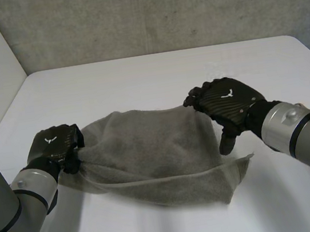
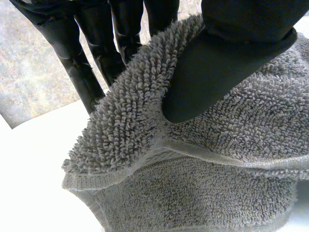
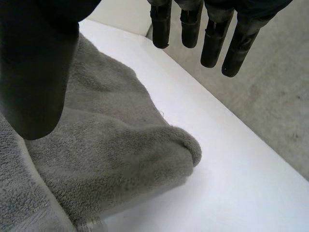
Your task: Fold the laundry
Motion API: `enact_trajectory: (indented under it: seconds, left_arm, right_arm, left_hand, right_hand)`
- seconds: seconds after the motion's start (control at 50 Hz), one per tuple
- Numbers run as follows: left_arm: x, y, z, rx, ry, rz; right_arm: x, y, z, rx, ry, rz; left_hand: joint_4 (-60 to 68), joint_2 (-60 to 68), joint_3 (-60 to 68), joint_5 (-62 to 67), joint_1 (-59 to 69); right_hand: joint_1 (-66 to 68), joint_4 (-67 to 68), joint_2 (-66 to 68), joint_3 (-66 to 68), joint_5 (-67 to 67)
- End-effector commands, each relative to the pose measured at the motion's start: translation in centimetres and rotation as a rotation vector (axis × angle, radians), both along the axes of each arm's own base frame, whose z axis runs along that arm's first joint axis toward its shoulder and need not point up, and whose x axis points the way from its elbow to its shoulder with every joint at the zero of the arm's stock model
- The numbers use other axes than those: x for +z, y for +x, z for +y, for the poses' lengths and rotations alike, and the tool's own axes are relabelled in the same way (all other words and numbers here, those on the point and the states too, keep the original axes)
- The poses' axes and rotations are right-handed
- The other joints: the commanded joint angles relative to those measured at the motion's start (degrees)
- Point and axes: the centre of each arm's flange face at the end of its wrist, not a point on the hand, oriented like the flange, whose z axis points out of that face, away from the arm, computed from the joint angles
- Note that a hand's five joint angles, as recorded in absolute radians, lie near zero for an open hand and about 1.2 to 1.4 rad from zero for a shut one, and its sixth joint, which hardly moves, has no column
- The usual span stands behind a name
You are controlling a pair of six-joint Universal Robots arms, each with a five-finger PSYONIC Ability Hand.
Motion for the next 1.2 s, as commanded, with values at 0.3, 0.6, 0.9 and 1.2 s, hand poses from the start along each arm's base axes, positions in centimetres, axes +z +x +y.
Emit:
enact_trajectory:
  seconds: [0.3, 0.6, 0.9, 1.2]
  left_arm:
    - [-0.5, 0.0, 0.1, -0.001, 0.014, -0.005]
    - [-0.6, 0.0, -0.2, 0.002, 0.010, -0.003]
    - [1.4, -3.3, -6.5, -0.048, -0.122, 0.047]
    - [1.0, -4.4, -9.1, -0.053, -0.085, 0.042]
  right_arm:
    - [-4.8, -2.4, -0.6, -0.061, 0.264, 0.139]
    - [-8.6, -2.6, -1.6, -0.072, 0.314, 0.156]
    - [-3.0, -4.8, -5.3, -0.245, 0.107, -0.109]
    - [-5.3, -6.9, -6.7, -0.317, 0.126, -0.096]
  left_hand:
    - [10.21, 10.31, 10.34, 11.47, 12.17]
    - [10.21, 10.31, 10.34, 11.47, 12.17]
    - [10.21, 10.31, 10.34, 11.47, 12.17]
    - [-59.74, -59.64, -59.61, -58.48, -57.78]
  right_hand:
    - [12.35, 10.89, 11.52, 11.98, 12.20]
    - [45.73, 44.27, 44.89, 45.36, 45.58]
    - [66.62, 65.17, 65.79, 66.25, 66.48]
    - [66.62, 65.17, 65.79, 66.25, 66.48]
